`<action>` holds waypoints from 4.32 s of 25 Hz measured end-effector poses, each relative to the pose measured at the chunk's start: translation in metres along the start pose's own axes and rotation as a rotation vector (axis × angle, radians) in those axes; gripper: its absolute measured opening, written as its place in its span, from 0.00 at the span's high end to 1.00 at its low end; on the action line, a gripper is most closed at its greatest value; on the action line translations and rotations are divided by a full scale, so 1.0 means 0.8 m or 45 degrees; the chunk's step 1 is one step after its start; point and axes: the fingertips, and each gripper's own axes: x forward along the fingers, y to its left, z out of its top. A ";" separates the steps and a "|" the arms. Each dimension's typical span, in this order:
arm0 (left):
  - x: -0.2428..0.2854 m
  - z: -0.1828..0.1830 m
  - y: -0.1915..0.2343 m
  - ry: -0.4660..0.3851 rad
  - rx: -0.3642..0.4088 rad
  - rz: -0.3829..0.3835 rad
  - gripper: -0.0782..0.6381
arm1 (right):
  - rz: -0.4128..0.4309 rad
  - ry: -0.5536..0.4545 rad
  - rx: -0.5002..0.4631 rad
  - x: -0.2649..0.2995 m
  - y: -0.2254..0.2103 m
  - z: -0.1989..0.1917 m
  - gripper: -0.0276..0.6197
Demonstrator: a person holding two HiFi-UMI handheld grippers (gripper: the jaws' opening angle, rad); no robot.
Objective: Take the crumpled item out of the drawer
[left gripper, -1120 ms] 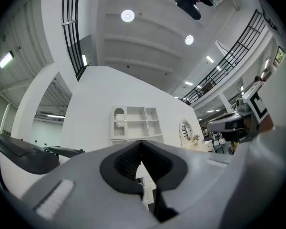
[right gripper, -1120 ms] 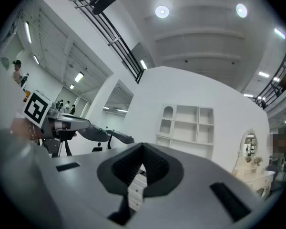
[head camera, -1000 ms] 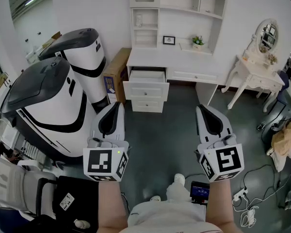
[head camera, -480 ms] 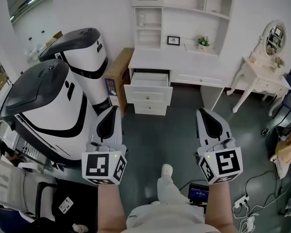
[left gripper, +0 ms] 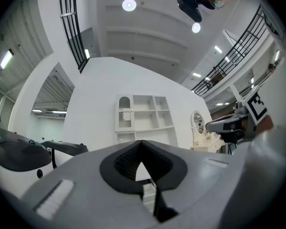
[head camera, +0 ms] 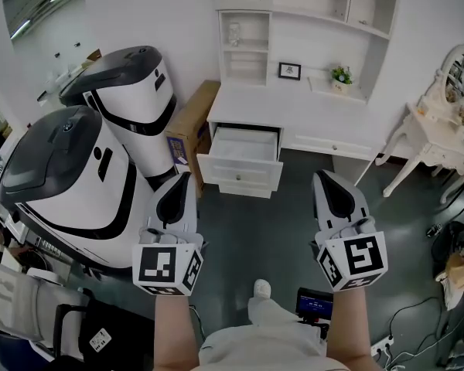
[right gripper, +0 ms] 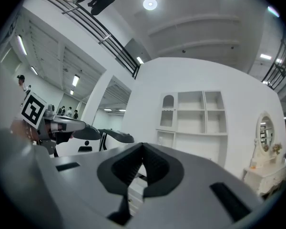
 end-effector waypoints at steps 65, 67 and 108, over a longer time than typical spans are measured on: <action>0.510 -0.225 0.366 0.201 -0.059 -0.007 0.88 | 0.092 0.286 0.164 0.634 -0.056 -0.189 0.49; 0.512 -0.231 0.365 0.212 -0.064 -0.011 0.88 | 0.099 0.307 0.191 0.637 -0.056 -0.196 0.49; 0.516 -0.506 0.327 0.696 -0.205 -0.049 0.88 | 0.178 1.400 0.717 0.614 0.029 -0.702 0.56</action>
